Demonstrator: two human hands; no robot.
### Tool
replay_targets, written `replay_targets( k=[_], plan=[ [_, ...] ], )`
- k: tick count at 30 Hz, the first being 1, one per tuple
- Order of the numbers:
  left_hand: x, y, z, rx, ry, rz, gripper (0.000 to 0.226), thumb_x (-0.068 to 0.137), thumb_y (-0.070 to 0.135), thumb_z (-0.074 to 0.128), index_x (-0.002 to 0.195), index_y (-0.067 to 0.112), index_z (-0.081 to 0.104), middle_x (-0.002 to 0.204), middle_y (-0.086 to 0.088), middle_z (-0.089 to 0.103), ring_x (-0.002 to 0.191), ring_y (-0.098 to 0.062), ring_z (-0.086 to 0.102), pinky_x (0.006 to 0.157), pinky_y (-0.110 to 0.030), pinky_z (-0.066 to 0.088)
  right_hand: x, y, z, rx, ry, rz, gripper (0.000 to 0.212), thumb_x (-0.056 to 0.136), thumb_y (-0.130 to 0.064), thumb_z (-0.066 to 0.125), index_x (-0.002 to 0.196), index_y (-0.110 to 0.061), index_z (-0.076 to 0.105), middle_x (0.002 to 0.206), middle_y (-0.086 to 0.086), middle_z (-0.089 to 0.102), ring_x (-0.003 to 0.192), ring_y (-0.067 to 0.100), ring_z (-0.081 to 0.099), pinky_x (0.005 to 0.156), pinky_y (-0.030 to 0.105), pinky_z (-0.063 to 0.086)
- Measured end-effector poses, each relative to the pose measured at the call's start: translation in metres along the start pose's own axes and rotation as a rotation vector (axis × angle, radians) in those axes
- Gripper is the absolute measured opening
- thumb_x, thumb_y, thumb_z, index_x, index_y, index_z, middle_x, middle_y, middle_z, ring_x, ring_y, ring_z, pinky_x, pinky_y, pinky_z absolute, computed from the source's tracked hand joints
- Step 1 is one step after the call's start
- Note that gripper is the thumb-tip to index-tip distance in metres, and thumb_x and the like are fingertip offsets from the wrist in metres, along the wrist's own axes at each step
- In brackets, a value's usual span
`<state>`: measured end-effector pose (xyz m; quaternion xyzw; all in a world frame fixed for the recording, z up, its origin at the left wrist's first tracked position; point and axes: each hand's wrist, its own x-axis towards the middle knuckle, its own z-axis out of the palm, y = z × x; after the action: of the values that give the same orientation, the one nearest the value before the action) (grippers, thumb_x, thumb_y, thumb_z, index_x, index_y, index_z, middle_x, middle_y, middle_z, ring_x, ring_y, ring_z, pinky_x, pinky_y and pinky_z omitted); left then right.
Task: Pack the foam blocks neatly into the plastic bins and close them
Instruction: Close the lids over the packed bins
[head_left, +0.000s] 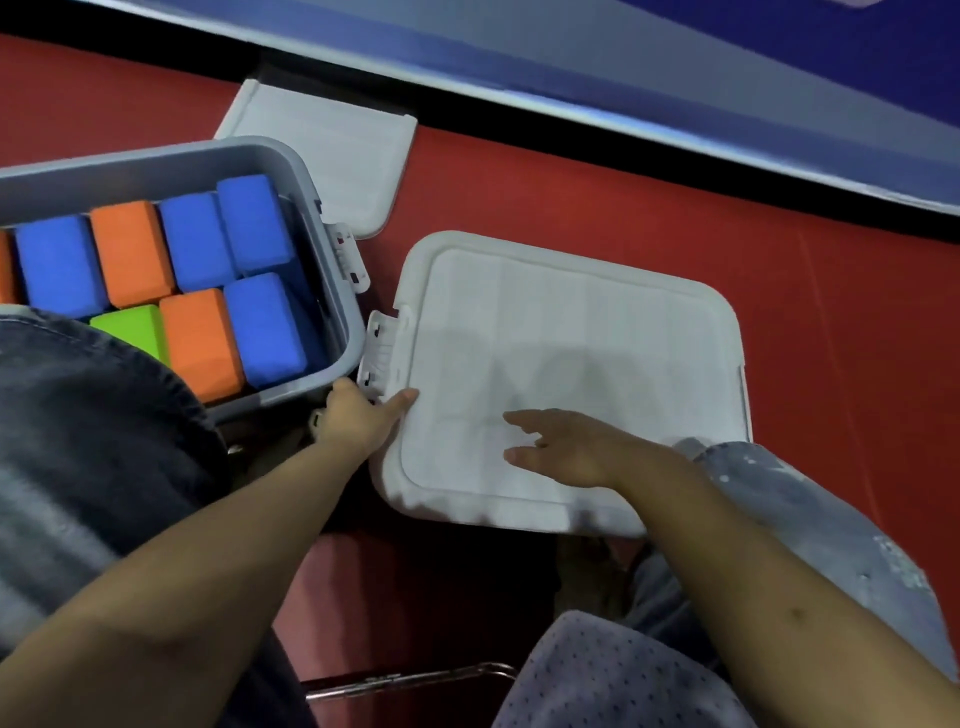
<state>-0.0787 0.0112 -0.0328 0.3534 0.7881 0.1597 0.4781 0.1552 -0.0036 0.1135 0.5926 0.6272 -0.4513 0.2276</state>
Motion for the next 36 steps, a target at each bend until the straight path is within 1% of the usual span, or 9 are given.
replay_targets(
  k=[3, 5, 10, 14, 18, 23, 26, 32, 36],
  plan=[
    [-0.02, 0.018, -0.002, 0.107, -0.032, 0.131, 0.049, 0.082, 0.041, 0.07, 0.1, 0.008, 0.039, 0.102, -0.006, 0.054, 0.096, -0.026, 0.054, 0.086, -0.037, 0.045, 0.002, 0.012, 0.003, -0.009, -0.023, 0.016, 0.06, 0.095, -0.048, 0.046, 0.148, -0.032, 0.025, 0.154, -0.005, 0.028, 0.138, 0.014, 0.033, 0.112, 0.031, 0.029],
    [-0.023, 0.024, 0.001, 0.168, -0.013, 0.202, 0.037, 0.088, 0.031, 0.065, 0.095, 0.01, 0.035, 0.097, -0.005, 0.052, 0.094, -0.027, 0.054, 0.088, -0.04, 0.044, 0.005, 0.019, 0.004, -0.001, -0.016, 0.01, 0.059, 0.095, -0.045, 0.047, 0.149, -0.029, 0.025, 0.154, -0.003, 0.029, 0.137, 0.015, 0.035, 0.11, 0.029, 0.03],
    [-0.021, 0.028, -0.001, 0.138, -0.028, 0.166, 0.046, 0.086, 0.034, 0.068, 0.107, 0.006, 0.039, 0.108, -0.009, 0.056, 0.094, -0.025, 0.056, 0.078, -0.035, 0.045, 0.006, 0.036, 0.004, 0.157, 0.055, 0.01, 0.06, 0.096, -0.036, 0.049, 0.15, -0.022, 0.024, 0.154, -0.002, 0.027, 0.136, 0.013, 0.036, 0.107, 0.022, 0.026],
    [-0.006, 0.036, -0.006, 0.053, -0.064, 0.088, 0.079, 0.081, 0.049, 0.07, 0.141, 0.008, 0.038, 0.135, -0.009, 0.054, 0.117, -0.027, 0.055, 0.1, -0.04, 0.046, 0.011, 0.051, 0.006, 0.13, 0.061, 0.027, 0.063, 0.097, -0.04, 0.046, 0.151, -0.021, 0.02, 0.158, 0.0, 0.019, 0.144, 0.017, 0.021, 0.116, 0.029, 0.017],
    [-0.005, 0.042, 0.002, 0.118, -0.07, 0.11, 0.051, 0.092, 0.039, 0.059, 0.131, 0.008, 0.052, 0.124, -0.009, 0.061, 0.111, -0.029, 0.059, 0.097, -0.038, 0.047, 0.021, 0.066, 0.013, 0.11, 0.069, 0.043, 0.063, 0.095, -0.05, 0.043, 0.15, -0.029, 0.02, 0.156, -0.003, 0.024, 0.143, 0.019, 0.023, 0.118, 0.034, 0.015],
    [-0.01, 0.062, 0.015, 0.472, 0.007, 0.162, 0.048, 0.101, 0.035, 0.04, 0.131, -0.002, 0.044, 0.124, -0.02, 0.057, 0.114, -0.038, 0.054, 0.091, -0.038, 0.043, 0.023, 0.089, 0.017, 0.064, 0.116, 0.086, 0.066, 0.09, -0.059, 0.041, 0.148, -0.036, 0.021, 0.154, -0.009, 0.028, 0.141, 0.018, 0.027, 0.116, 0.037, 0.02],
    [-0.012, 0.072, 0.029, 0.488, -0.011, 0.179, 0.044, 0.1, 0.034, 0.04, 0.126, -0.001, 0.046, 0.118, -0.02, 0.059, 0.109, -0.037, 0.056, 0.091, -0.039, 0.047, 0.022, 0.096, 0.016, 0.063, 0.165, 0.097, 0.068, 0.088, -0.063, 0.04, 0.148, -0.038, 0.019, 0.154, -0.01, 0.027, 0.141, 0.019, 0.027, 0.114, 0.041, 0.025],
    [-0.036, 0.098, 0.089, 0.355, -0.251, 0.226, 0.067, 0.097, 0.052, 0.032, 0.15, 0.012, 0.027, 0.144, -0.01, 0.045, 0.13, -0.03, 0.044, 0.111, -0.041, 0.034, 0.016, 0.095, 0.003, 0.108, 0.292, 0.074, 0.067, 0.092, -0.052, 0.043, 0.15, -0.029, 0.017, 0.154, -0.003, 0.028, 0.14, 0.024, 0.027, 0.111, 0.041, 0.029],
    [-0.049, 0.12, 0.128, 0.316, -0.519, 0.213, 0.066, 0.097, 0.059, 0.021, 0.142, 0.018, 0.045, 0.14, 0.001, 0.048, 0.13, -0.021, 0.044, 0.112, -0.036, 0.031, 0.007, 0.091, -0.002, 0.118, 0.345, 0.088, 0.065, 0.094, -0.046, 0.045, 0.15, -0.026, 0.018, 0.15, 0.004, 0.035, 0.136, 0.027, 0.033, 0.108, 0.037, 0.031]
  ],
)
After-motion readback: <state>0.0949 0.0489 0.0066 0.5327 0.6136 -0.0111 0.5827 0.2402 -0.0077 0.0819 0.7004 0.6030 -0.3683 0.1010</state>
